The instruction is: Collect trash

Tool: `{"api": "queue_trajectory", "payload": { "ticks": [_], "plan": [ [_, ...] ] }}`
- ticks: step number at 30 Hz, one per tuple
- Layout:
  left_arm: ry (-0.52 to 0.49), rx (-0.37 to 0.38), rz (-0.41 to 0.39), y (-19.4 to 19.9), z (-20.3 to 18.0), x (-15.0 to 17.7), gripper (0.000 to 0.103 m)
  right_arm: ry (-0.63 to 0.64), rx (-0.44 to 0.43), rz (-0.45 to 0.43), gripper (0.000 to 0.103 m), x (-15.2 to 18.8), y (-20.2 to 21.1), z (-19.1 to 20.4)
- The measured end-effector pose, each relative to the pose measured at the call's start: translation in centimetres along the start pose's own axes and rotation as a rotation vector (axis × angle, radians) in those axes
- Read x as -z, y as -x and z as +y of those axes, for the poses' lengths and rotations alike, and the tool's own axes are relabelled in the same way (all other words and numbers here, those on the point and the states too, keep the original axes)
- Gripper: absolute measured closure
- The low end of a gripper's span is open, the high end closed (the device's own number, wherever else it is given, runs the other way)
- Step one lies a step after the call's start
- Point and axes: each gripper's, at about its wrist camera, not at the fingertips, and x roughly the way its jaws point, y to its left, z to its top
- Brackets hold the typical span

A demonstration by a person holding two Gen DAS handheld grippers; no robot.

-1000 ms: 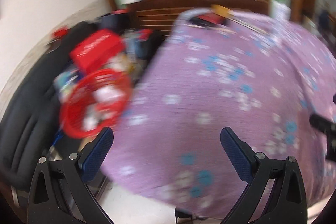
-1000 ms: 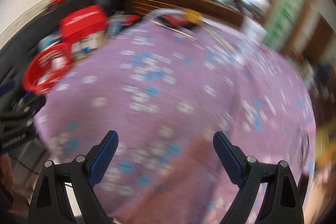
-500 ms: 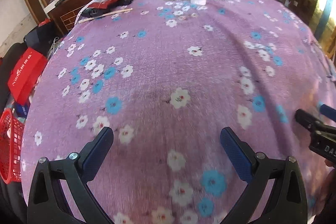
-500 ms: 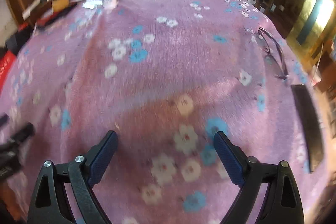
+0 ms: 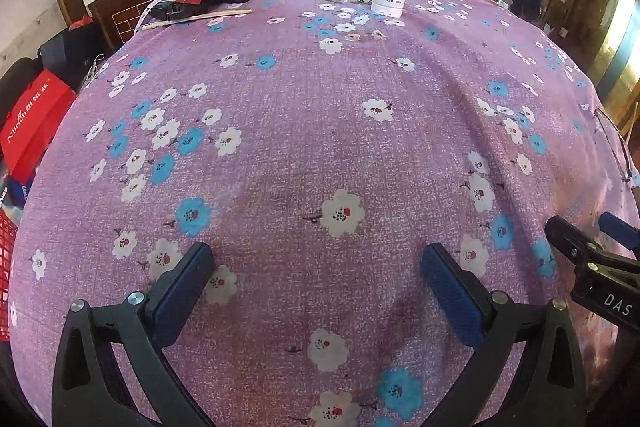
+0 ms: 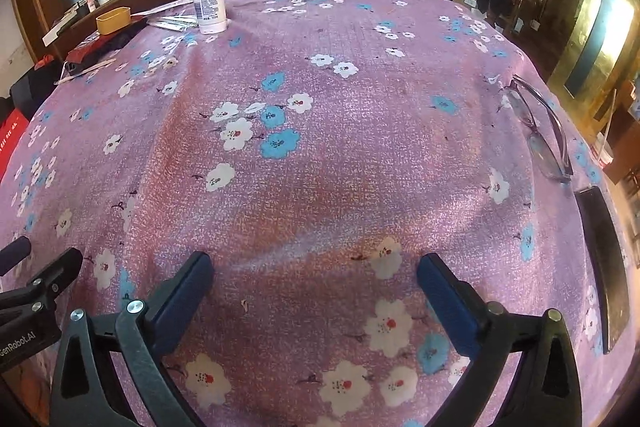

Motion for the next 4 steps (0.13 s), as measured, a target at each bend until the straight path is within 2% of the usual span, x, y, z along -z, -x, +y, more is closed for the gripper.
{"api": "queue_trajectory", "payload": {
  "ticks": [4],
  "plan": [
    [-0.004,-0.003,0.0,-0.11,0.11,-0.05,0.0,0.0,0.0,0.0,0.0,0.01,0.01,-0.04]
  ]
}}
